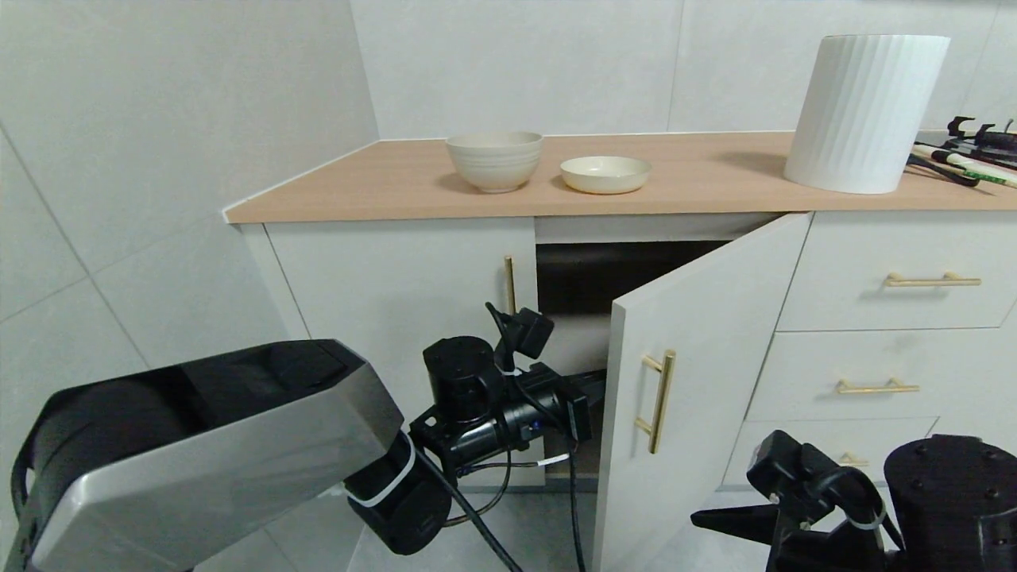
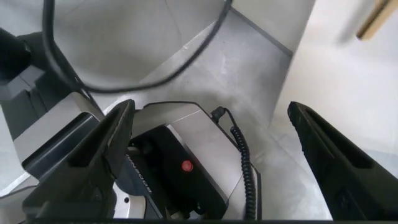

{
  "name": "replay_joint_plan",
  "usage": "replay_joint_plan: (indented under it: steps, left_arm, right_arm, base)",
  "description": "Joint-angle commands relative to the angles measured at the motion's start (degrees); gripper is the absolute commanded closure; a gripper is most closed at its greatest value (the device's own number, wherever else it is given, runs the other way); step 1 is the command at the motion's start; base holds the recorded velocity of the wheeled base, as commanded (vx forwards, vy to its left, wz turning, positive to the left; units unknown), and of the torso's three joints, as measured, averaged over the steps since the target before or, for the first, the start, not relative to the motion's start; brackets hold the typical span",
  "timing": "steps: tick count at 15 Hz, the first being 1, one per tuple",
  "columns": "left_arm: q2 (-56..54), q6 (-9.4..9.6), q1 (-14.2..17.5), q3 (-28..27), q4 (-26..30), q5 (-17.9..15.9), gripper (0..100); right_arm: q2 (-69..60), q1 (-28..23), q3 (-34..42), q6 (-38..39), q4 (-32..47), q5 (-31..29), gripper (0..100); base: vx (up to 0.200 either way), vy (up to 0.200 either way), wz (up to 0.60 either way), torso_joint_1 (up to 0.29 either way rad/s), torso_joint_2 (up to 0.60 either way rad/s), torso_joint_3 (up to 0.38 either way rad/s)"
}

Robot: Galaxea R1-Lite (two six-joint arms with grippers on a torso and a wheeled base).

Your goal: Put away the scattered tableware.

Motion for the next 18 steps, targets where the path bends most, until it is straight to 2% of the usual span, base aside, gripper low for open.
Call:
replay_joint_plan:
  steps: [1, 3, 4, 5, 6, 9, 12, 14, 15, 16, 17, 18]
  left_arm:
    - [1.1, 0.01, -2.1, -0.7, 0.0, 0.0, 100]
    - [-1.1, 0.63, -7.2, 3.0, -3.7, -0.8, 100]
    - [-2.0, 0.63, -10.8, 4.7, -5.7, -1.8, 100]
    - [-2.6, 0.71, -12.6, 5.9, -6.7, -1.8, 100]
    - [-2.8, 0.71, -13.1, 6.4, -7.2, -1.8, 100]
    - [-2.3, 0.71, -9.9, 5.2, -6.8, -1.8, 100]
    - [-2.0, 0.71, -8.2, 4.8, -6.6, -1.7, 100]
    - [-3.3, 0.80, -5.3, 5.2, -6.5, -1.8, 100]
    - [-4.0, 0.80, -4.7, 5.6, -6.4, -1.8, 100]
    - [-8.0, 0.98, -2.6, 7.9, -3.4, -1.8, 100]
    - [-13.0, 1.86, -0.6, 9.9, 2.1, -1.8, 100]
    - [-14.9, 2.65, 0.2, 10.7, 4.5, -1.8, 100]
  right_arm:
    - [-0.8, 1.5, 0.3, 0.0, 0.0, 0.1, 0]
    - [-3.4, 3.4, 1.5, 0.0, -0.2, 3.4, 0]
    - [-6.4, 5.2, 3.1, -0.1, -0.3, 8.8, 0]
    - [-8.8, 6.2, 4.1, -0.2, 0.0, 13.1, 0]
    - [-9.6, 6.2, 4.4, -0.4, 0.0, 14.8, 0]
    - [-9.3, 6.2, 4.6, -2.1, 0.0, 14.8, 0]
    - [-9.3, 6.3, 5.3, -4.3, 0.0, 15.0, 0]
    - [-8.8, 6.9, 5.1, -4.5, 0.0, 14.6, 0]
    - [-8.8, 6.9, 4.9, -4.5, 0.0, 14.5, 0]
    - [-8.2, 5.8, 3.1, -4.3, 0.0, 11.2, 0]
    - [-6.4, 2.7, 1.4, -4.3, 0.0, 5.8, 0]
    - [-5.7, 1.7, 0.6, -4.3, 0.0, 4.1, 0]
  base:
    - [0.000, 0.000, 0.00, 0.000, 0.00, 0.000]
    - [0.000, 0.000, 0.00, 0.000, 0.00, 0.000]
    - [0.000, 0.000, 0.00, 0.000, 0.00, 0.000]
    - [0.000, 0.000, 0.00, 0.000, 0.00, 0.000]
    - [0.000, 0.000, 0.00, 0.000, 0.00, 0.000]
    - [0.000, 0.000, 0.00, 0.000, 0.00, 0.000]
    - [0.000, 0.000, 0.00, 0.000, 0.00, 0.000]
    - [0.000, 0.000, 0.00, 0.000, 0.00, 0.000]
    - [0.000, 0.000, 0.00, 0.000, 0.00, 0.000]
    - [0.000, 0.000, 0.00, 0.000, 0.00, 0.000]
    - [0.000, 0.000, 0.00, 0.000, 0.00, 0.000]
    - [0.000, 0.000, 0.00, 0.000, 0.00, 0.000]
